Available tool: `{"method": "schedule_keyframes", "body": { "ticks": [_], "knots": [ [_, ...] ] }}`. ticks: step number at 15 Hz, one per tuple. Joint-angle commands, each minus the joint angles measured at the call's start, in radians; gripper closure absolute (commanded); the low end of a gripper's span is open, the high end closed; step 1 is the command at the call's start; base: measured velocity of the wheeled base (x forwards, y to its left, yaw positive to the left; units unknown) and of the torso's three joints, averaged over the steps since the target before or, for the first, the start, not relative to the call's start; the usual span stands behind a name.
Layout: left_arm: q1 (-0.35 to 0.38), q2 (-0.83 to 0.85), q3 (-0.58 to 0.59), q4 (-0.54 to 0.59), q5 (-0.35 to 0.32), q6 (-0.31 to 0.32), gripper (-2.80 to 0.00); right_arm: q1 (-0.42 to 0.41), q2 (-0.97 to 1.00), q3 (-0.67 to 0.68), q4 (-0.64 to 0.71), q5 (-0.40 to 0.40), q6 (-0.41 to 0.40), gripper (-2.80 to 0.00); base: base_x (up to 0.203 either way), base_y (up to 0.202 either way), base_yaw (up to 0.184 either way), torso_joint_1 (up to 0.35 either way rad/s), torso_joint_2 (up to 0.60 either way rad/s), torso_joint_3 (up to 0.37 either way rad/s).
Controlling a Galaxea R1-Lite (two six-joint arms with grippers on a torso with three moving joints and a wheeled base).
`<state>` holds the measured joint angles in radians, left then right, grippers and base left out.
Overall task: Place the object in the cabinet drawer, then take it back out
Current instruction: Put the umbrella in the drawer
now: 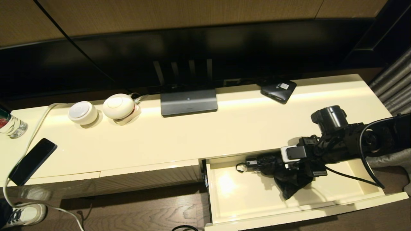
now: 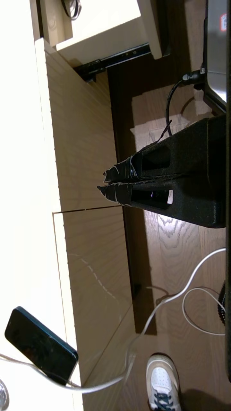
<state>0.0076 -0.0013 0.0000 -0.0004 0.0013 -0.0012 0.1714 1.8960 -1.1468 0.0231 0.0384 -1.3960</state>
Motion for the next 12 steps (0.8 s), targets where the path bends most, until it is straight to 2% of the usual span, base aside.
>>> {"method": "schedule_keyframes", "body": {
  "ticks": [1, 5, 8, 12],
  "knots": [
    [0.000, 0.001, 0.003, -0.001, 0.000, 0.000, 0.00, 0.005, -0.081, -0.008, -0.017, 0.005, -0.011, -2.80, 0.000, 0.000, 0.000, 0.000, 0.00, 0.000],
    [0.000, 0.001, 0.003, 0.000, 0.000, 0.000, 0.00, 0.006, -0.180, -0.021, 0.046, 0.006, -0.012, -2.80, 0.000, 0.000, 0.000, 0.000, 0.00, 0.000],
    [0.000, 0.001, 0.003, -0.001, 0.000, 0.000, 0.00, 0.007, -0.262, -0.018, 0.169, 0.005, -0.013, -2.80, 0.000, 0.000, 0.000, 0.000, 0.00, 0.000],
    [0.000, 0.001, 0.003, 0.000, 0.000, 0.000, 0.00, 0.007, -0.314, -0.009, 0.256, 0.002, -0.001, -2.80, 0.000, 0.000, 0.000, 0.000, 0.00, 0.000]
  ]
}}
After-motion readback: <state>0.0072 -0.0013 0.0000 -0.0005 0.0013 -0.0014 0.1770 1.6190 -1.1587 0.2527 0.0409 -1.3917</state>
